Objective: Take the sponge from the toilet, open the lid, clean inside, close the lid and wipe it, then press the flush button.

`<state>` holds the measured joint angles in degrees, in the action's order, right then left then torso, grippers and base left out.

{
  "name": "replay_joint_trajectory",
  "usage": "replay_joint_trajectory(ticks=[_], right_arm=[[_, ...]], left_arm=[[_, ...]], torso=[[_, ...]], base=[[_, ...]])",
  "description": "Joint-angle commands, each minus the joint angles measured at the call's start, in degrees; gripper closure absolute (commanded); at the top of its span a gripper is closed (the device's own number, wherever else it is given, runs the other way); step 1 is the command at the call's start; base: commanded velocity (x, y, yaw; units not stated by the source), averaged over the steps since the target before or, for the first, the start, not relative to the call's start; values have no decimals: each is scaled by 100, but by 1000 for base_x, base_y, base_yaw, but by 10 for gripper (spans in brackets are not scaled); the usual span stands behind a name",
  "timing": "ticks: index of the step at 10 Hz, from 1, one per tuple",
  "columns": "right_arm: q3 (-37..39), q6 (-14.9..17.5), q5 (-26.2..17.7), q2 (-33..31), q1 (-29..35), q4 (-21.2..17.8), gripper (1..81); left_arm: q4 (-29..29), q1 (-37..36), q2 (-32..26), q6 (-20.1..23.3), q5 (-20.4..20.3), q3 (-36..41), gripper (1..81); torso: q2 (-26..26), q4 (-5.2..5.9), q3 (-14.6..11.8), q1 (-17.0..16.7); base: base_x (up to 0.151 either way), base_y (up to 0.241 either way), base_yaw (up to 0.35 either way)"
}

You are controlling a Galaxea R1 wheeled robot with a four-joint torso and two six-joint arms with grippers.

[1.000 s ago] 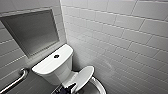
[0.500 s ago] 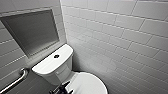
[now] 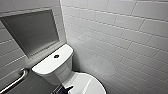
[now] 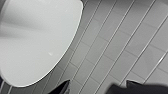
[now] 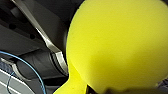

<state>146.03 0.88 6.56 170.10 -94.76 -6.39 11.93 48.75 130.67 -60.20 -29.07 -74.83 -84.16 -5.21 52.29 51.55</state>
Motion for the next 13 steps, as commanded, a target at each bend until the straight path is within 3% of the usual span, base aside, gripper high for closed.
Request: replay_joint_trajectory(ticks=[1, 3, 5, 12, 13], right_arm=[[-23, 18, -471, 1, -75, -3, 811], [-23, 18, -471, 9, -31, -3, 811], [12, -9, -471, 9, -13, -3, 811], [135, -8, -471, 80, 31, -3, 811], [135, -9, -471, 80, 40, -3, 811]], left_arm=[[-1357, -151, 494, 61, 1508, -785, 10], [-1956, -54, 871, 52, 2053, -1190, 10], [-2177, -36, 1320, 60, 2502, -1717, 10], [-2467, -71, 2884, 61, 2811, -3642, 10], [-2459, -98, 3000, 52, 2811, -3794, 10]], torso=[[0, 0, 0, 0], [0, 0, 0, 0], [0, 0, 0, 0], [0, 0, 0, 0], [0, 0, 536, 0]], base=[[0, 0, 0], [0, 0, 0], [0, 0, 0], [0, 0, 0], [0, 0, 0]])
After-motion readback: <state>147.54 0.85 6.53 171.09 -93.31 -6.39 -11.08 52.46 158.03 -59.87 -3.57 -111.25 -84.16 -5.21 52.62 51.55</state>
